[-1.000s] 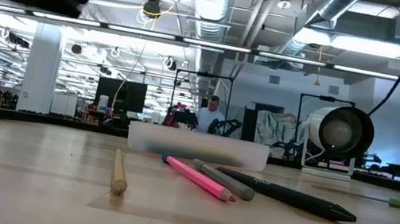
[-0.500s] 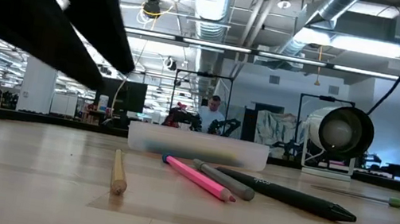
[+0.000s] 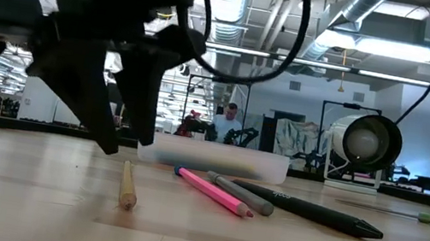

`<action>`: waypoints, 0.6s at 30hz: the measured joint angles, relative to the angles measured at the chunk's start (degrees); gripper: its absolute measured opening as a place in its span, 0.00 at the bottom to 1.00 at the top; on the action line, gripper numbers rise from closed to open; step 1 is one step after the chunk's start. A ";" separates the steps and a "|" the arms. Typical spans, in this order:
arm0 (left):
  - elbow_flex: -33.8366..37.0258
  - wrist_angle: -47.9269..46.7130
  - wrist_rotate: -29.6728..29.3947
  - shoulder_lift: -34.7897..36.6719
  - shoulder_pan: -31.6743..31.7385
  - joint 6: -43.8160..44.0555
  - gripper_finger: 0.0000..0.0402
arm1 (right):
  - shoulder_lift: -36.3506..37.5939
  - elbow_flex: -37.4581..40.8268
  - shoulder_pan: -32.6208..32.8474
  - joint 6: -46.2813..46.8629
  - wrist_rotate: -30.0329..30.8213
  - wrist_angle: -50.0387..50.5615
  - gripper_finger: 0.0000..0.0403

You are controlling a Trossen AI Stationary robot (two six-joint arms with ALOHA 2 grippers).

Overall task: Pick & place school supplies into a supply box
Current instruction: Put the yellow pencil into the supply box

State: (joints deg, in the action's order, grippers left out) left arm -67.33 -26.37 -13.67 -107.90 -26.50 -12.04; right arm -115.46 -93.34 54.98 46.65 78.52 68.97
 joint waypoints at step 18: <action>0.00 1.02 9.01 -0.02 4.35 -5.81 0.36 | -0.04 2.34 -0.72 0.02 0.15 -0.15 0.27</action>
State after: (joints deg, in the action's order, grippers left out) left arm -67.33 -25.34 -4.67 -107.92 -22.15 -17.85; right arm -115.50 -91.00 54.26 46.68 78.67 68.82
